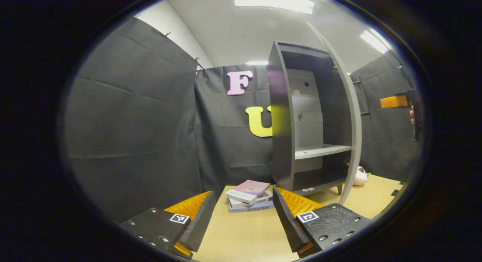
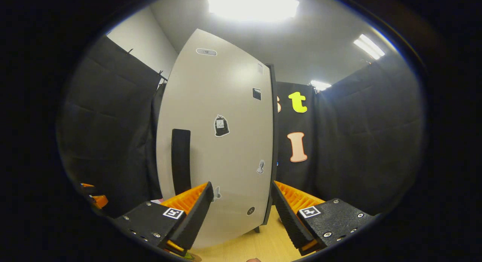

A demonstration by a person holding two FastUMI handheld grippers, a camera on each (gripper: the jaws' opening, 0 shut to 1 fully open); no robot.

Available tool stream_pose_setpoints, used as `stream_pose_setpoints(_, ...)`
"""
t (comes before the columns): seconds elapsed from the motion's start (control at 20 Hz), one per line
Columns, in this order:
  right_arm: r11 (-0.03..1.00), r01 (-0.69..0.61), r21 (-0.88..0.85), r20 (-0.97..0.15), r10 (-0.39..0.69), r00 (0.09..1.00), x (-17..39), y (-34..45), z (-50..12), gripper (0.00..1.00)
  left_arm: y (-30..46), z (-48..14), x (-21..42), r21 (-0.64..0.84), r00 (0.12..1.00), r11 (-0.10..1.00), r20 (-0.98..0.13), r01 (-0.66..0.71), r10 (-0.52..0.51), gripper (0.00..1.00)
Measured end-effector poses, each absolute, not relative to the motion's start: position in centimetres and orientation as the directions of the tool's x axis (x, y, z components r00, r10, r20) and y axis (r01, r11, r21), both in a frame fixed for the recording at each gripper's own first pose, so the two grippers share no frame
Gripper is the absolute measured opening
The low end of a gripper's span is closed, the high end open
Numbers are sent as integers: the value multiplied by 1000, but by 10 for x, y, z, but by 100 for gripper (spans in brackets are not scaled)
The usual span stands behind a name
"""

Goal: Open the cabinet door with the right hand, grasp the bottle in the cabinet with the left hand and place it on the coaster, then close the cabinet door with the right hand.

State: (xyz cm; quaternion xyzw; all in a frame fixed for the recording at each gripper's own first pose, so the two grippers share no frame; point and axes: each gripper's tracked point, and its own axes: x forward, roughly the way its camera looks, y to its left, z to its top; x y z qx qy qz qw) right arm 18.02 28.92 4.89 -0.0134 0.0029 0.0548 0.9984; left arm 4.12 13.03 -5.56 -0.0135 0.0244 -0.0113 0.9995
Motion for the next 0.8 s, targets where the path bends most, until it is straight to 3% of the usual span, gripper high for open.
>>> stream_pose_setpoints(0.05, 993, -113, -22, -13, 113, 993, 178, 283, 47, 95, 129, -55, 43, -32, 999, 999, -46, 22, -23, 87)
stream_pose_setpoints(0.4, 992, -127, 18, -22, 127, 992, 171, 217, 42, 95, 112, -47, 44, -51, 999, 998, -26, 43, -44, 92)
stream_pose_setpoints(0.65, 990, -132, 58, -35, 135, 990, 170, 175, 27, 95, 100, -43, 42, -80, 998, 996, -32, 47, -49, 83)
stream_pose_setpoints(0.8, 991, -122, 47, -53, 125, 991, 172, 151, 13, 95, 98, -41, 43, -80, 999, 996, -28, 36, -38, 92)
